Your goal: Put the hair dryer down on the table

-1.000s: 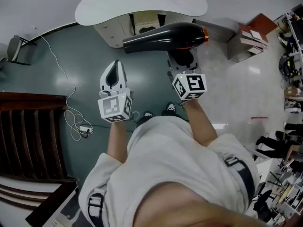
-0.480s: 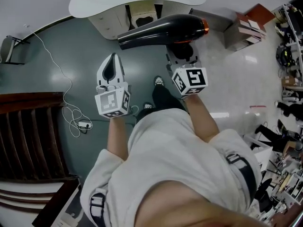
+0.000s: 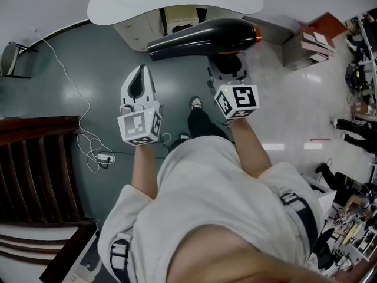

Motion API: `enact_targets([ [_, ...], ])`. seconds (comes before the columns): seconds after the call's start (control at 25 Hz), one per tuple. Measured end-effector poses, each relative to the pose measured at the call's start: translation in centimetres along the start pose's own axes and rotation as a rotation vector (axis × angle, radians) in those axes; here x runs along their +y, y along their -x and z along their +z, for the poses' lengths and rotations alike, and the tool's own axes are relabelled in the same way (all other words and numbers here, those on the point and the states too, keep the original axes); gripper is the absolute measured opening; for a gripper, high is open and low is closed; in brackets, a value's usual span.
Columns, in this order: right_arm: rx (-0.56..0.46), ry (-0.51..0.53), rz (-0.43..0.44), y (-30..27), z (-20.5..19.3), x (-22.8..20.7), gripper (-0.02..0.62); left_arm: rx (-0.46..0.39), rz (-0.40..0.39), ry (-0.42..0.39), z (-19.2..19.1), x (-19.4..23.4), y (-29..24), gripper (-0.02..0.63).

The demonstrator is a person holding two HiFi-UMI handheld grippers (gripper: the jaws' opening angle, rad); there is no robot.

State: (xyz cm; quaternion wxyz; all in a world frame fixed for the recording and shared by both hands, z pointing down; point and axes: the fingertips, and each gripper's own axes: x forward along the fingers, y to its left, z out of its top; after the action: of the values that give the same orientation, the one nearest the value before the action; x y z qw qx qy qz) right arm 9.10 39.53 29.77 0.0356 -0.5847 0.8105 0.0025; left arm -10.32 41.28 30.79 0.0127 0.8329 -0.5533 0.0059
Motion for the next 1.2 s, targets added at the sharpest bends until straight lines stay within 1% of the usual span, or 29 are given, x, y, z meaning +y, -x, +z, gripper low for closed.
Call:
enact_targets([
  [0.32,0.006,-0.007,0.014,-6.4,-0.4,-2.5,0.209,-0.004,-0.023,0.000,0.4,1.5,-7.1,0.017],
  [0.6,0.019,-0.022,0.011,-11.1,-0.7,-6.2,0.209,0.009,-0.033,0.008,0.6,1.9,-13.3,0.017],
  [0.96,0.030,-0.046,0.025,-14.7,-1.3,-10.2,0.209,0.034,-0.016,0.007,0.4,1.6,-18.0,0.017],
  [1.2,0.030,-0.058,0.053,-17.0,-1.5,-12.1,0.209,0.027,0.011,0.006,0.8,1.5,-20.4,0.017],
])
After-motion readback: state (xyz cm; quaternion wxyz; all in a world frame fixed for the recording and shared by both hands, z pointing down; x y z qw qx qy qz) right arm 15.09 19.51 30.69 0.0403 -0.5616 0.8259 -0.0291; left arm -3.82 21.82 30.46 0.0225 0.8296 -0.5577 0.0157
